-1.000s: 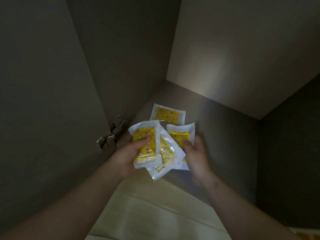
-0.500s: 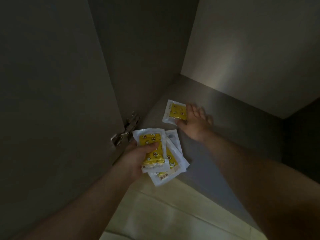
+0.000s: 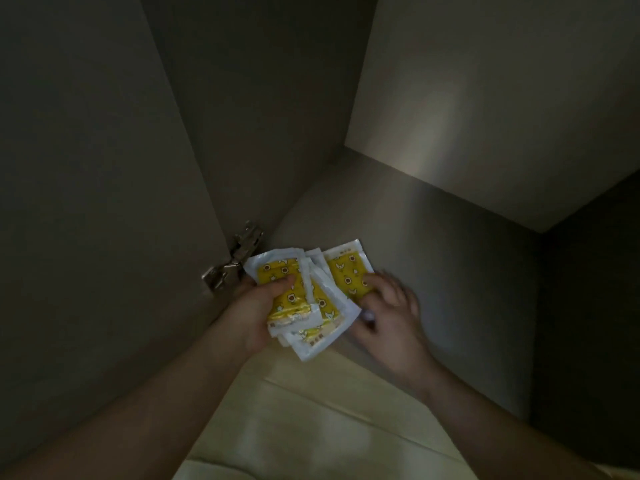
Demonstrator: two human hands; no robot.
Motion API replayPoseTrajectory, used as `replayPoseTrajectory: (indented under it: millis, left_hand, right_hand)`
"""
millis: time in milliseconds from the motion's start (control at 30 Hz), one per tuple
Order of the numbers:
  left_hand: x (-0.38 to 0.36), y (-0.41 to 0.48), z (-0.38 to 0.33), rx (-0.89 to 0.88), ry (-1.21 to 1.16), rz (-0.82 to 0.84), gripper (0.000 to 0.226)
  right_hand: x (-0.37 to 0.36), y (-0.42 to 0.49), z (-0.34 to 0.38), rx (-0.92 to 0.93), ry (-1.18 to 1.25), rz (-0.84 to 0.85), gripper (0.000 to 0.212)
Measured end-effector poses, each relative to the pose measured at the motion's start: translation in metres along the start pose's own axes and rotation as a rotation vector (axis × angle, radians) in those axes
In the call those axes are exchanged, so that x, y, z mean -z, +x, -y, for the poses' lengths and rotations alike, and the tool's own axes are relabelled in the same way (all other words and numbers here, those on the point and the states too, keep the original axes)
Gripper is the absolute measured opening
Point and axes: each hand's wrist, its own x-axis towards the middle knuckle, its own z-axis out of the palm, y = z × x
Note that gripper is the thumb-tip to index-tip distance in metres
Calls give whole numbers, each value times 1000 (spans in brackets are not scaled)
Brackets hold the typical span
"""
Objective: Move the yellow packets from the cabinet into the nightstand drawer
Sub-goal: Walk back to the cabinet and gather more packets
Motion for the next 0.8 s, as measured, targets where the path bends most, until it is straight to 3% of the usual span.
replayPoseTrajectory:
  millis: [67,133,300,367,433,533,667,800]
  left_hand:
    - [-5,-2,1,-39,8,-5,35]
    - [-9,-1,4,-87,42,-57,36]
    - [-28,2,13,-156,188,-227,35]
    - [-34,3,16,-152,204,-223,44]
    - [-34,10,19,-90,186,-209,60]
    - [-40,-8,7,28,91,-119,29]
    - [-48,-33,-3,69,134,19,25]
    - [-72,-86,-26,-1,326,33,18]
  right_hand:
    - [10,22,5,-318,367,-122,15]
    - [16,47,10,-583,582,-61,11]
    - [0,56,48,-660,606,254,54]
    - [-1,51,59,-680,665,329,44]
    - [1,51,62,-755,879,381,25]
    - [13,44,64,-817,1146,465,14]
    - [37,38,67,-825,1165,391,9]
    - [87,16,81,-1021,1231,279,21]
